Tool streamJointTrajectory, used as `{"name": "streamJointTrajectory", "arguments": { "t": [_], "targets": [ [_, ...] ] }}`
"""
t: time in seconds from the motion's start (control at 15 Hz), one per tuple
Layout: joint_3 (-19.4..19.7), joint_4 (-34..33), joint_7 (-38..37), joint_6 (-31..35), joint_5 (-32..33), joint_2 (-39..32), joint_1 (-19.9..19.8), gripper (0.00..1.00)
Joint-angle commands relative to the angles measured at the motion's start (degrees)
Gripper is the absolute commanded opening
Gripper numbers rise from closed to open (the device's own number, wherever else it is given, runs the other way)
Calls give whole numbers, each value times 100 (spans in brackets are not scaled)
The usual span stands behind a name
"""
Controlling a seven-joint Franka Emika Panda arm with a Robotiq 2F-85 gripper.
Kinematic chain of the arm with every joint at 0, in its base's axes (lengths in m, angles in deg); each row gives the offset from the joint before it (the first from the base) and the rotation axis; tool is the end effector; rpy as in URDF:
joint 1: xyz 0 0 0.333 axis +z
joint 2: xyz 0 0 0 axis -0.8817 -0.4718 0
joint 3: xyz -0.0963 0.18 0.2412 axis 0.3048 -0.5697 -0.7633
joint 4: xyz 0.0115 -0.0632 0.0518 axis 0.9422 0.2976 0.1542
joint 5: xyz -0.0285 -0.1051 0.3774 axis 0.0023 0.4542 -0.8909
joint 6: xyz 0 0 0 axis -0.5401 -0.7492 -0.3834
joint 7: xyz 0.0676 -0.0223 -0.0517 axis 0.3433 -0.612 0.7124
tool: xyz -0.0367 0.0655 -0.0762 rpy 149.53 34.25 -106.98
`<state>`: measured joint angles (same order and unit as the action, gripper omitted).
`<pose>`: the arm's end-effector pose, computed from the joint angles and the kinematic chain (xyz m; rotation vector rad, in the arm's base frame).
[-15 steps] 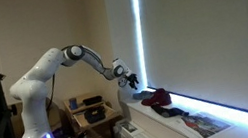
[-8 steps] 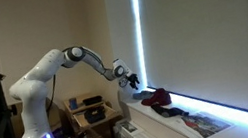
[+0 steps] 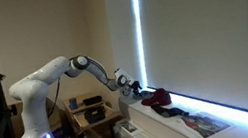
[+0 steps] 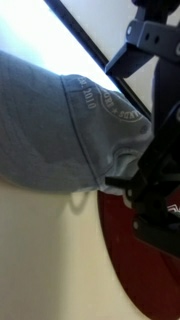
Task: Take the blue cap on the windowsill and put it on the black cap on the drawer
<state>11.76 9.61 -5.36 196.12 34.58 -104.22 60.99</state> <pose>0.7412 -0.2416 0.1704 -2.1850 1.9473 -1.1017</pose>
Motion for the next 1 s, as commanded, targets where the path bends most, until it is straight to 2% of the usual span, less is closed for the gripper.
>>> {"name": "streamJointTrajectory", "arguments": {
  "t": [0.0, 0.27, 0.33, 0.4, 0.47, 0.6, 0.93],
  "targets": [
    [365, -1027, -256, 217, -285, -861, 6, 100],
    [900, -1881, -757, 79, -450, -1564, 21, 100],
    [972, -2049, -857, -75, -443, -1675, 1, 100],
    [875, -2174, -834, -358, -402, -1682, -76, 96],
    [794, -2300, -846, -535, -364, -1710, -141, 74],
    [609, -2510, -777, -1007, -262, -1659, -272, 70],
    [74, -3097, -744, -2168, -83, -1551, -662, 35]
  ]
}}
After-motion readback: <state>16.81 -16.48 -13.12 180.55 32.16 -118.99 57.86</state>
